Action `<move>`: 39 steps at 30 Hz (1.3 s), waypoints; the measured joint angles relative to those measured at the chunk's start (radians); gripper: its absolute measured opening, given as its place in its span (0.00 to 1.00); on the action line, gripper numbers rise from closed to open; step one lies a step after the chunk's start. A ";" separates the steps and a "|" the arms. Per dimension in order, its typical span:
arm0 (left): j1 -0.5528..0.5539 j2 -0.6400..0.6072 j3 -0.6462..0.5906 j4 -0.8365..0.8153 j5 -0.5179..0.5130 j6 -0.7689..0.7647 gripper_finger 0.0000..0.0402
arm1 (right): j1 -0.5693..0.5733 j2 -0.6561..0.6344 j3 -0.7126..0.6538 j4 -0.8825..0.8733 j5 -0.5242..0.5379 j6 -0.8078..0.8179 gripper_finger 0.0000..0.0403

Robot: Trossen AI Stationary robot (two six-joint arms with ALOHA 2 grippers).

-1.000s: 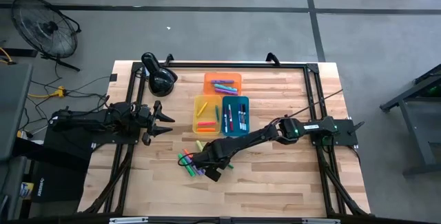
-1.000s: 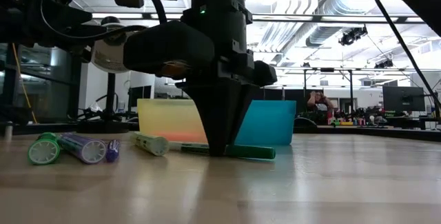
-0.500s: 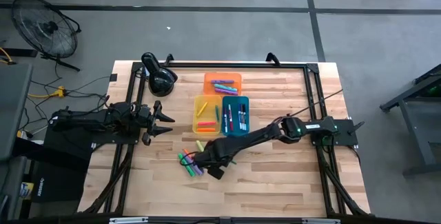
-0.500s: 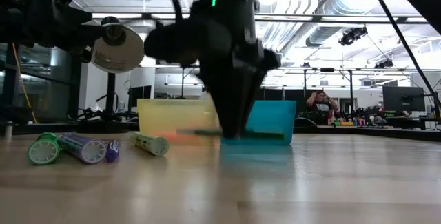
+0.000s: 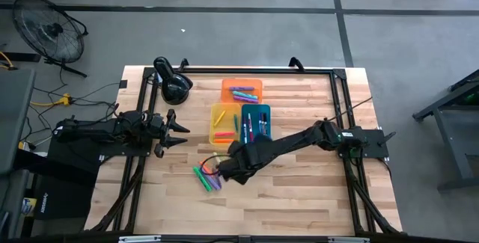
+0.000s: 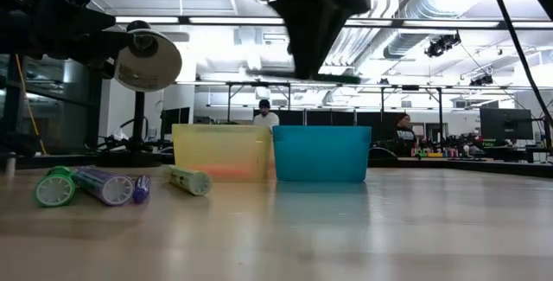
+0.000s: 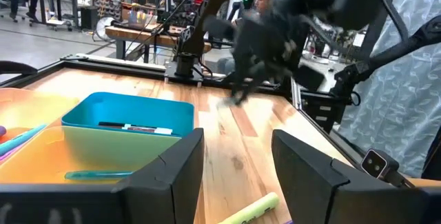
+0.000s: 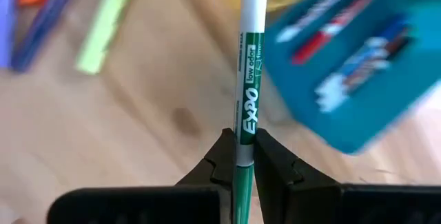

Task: Pick & Place Markers
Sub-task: Put the green marker pen into the blue bin

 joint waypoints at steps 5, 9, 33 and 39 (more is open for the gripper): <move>0.000 0.000 0.000 0.000 0.000 0.000 0.42 | -0.024 -0.044 0.000 -0.009 0.086 0.029 0.05; 0.000 0.000 0.000 0.000 0.000 0.000 0.42 | -0.054 -0.056 0.000 -0.011 0.121 0.055 0.05; 0.000 0.000 0.000 0.000 0.000 0.000 0.42 | -0.212 -0.306 -0.433 0.134 0.109 0.178 0.06; 0.000 0.000 0.000 0.000 0.000 0.000 0.42 | -0.277 -0.381 -0.633 0.418 0.024 0.096 0.07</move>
